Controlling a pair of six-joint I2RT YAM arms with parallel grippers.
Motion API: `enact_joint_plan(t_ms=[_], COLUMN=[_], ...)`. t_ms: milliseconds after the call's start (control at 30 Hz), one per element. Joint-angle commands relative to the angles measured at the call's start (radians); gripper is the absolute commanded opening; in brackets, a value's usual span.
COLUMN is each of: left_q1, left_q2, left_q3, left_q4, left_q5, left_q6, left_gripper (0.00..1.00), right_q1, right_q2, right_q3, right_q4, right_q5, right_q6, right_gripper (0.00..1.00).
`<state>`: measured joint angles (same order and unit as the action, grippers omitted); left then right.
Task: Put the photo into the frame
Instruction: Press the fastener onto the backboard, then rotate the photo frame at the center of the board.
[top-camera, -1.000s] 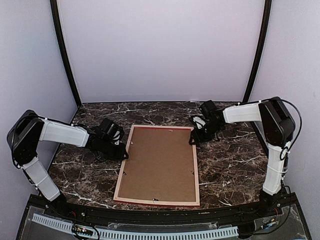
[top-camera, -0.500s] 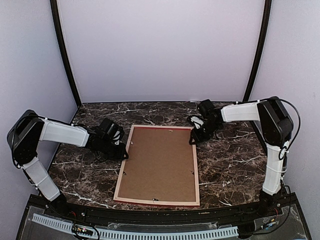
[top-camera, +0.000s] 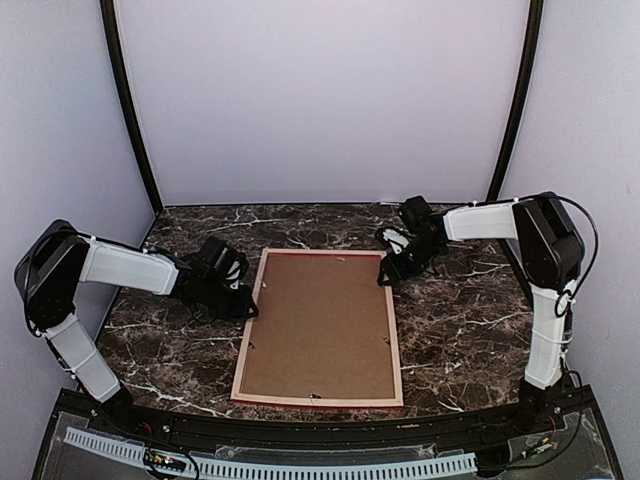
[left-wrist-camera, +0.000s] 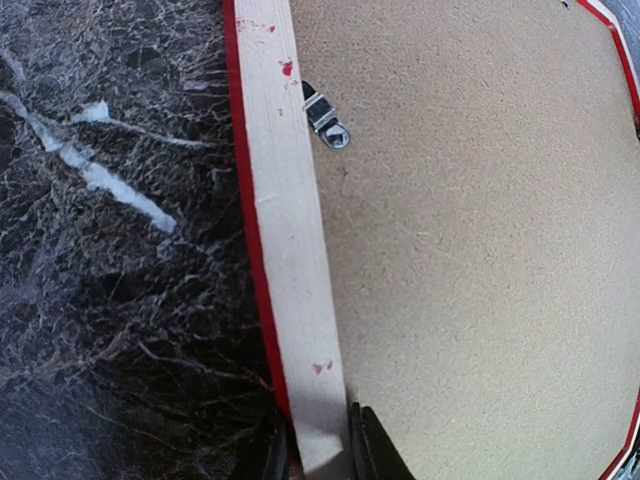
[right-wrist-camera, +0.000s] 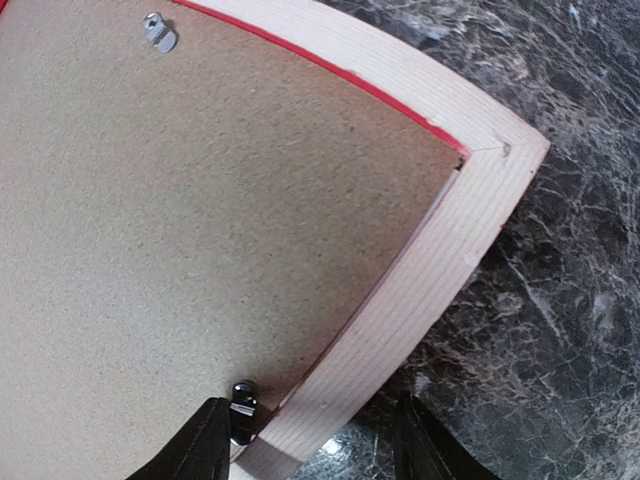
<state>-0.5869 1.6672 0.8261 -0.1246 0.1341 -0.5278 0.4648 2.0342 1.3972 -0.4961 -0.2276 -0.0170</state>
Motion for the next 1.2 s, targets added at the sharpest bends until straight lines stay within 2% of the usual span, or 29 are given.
enact_joint_plan(t_ms=[0,267,567,667,767,967,1033,1167], left_q1=[-0.012,-0.043,-0.081,-0.091,-0.099,-0.125,-0.126,-0.126], left_q2=[0.078,0.080,0.088,0.088,0.084,0.035,0.003,-0.071], left_q3=[-0.079,-0.089,-0.087,-0.089,-0.094,-0.123,-0.136,-0.138], left_q4=[-0.118,-0.063,-0.038,-0.037,-0.036,-0.014,-0.009,-0.084], left_q5=[0.028,0.041,0.042,0.040,0.039,0.036,0.032,-0.037], left_q6=[0.012,-0.043,-0.069,-0.074,-0.081,-0.102,-0.105,-0.083], left_gripper=[0.22,0.25,0.26,0.26,0.26,0.28,0.36,0.59], right_q1=[-0.027,-0.005,0.082,0.095,0.097,0.094,0.090,0.077], right_q2=[-0.023,-0.171,-0.281,-0.313,-0.339,-0.281,-0.242,-0.166], right_q3=[-0.018,-0.249,-0.442,-0.484,-0.510,-0.443,-0.399,-0.284], right_q4=[0.025,0.128,0.186,0.158,0.138,0.113,0.104,0.073], right_q5=[-0.020,-0.091,-0.036,0.013,0.045,0.065,0.069,0.073], right_q6=[0.028,0.244,0.373,0.398,0.395,0.300,0.244,0.137], right_gripper=[0.60,0.68,0.65,0.58,0.47,0.25,0.18,0.05])
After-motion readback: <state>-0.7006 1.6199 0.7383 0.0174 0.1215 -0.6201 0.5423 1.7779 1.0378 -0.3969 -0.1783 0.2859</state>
